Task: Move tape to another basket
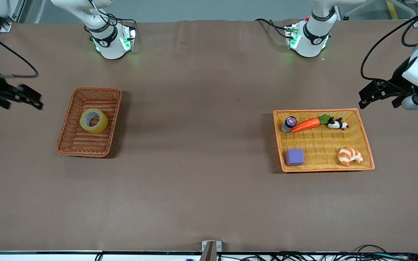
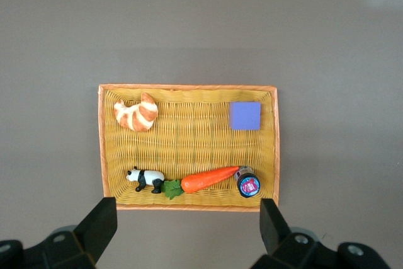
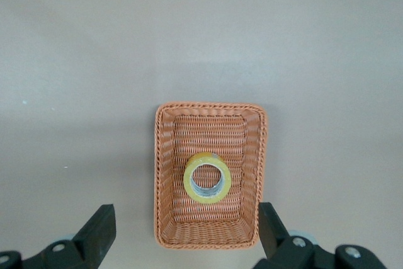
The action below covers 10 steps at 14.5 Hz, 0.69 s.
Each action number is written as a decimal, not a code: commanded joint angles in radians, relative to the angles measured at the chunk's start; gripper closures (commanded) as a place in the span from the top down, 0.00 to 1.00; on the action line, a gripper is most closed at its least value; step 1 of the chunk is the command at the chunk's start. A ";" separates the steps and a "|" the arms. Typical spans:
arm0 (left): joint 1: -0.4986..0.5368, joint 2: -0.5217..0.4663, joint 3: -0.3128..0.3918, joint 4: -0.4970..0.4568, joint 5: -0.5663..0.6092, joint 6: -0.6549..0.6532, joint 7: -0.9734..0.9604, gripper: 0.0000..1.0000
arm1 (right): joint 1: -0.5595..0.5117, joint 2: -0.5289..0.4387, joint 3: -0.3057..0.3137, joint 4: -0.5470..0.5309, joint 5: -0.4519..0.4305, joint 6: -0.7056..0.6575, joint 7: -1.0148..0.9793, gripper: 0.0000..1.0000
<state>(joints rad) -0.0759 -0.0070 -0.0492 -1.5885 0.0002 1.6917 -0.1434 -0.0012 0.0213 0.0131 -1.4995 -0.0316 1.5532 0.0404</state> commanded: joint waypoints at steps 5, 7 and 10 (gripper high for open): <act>0.008 -0.014 -0.009 0.039 0.007 -0.115 0.050 1.00 | -0.008 -0.012 -0.018 0.024 0.015 -0.070 0.006 1.00; 0.008 -0.014 -0.009 0.039 0.006 -0.118 0.050 1.00 | -0.010 -0.012 -0.019 0.018 0.015 -0.061 0.006 1.00; 0.008 -0.014 -0.009 0.039 0.007 -0.122 0.067 1.00 | -0.010 -0.018 -0.019 -0.013 0.016 -0.021 0.004 1.00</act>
<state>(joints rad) -0.0760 -0.0131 -0.0493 -1.5589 0.0002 1.5919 -0.1022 -0.0043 0.0242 -0.0071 -1.4691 -0.0315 1.4928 0.0407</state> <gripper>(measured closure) 0.000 0.000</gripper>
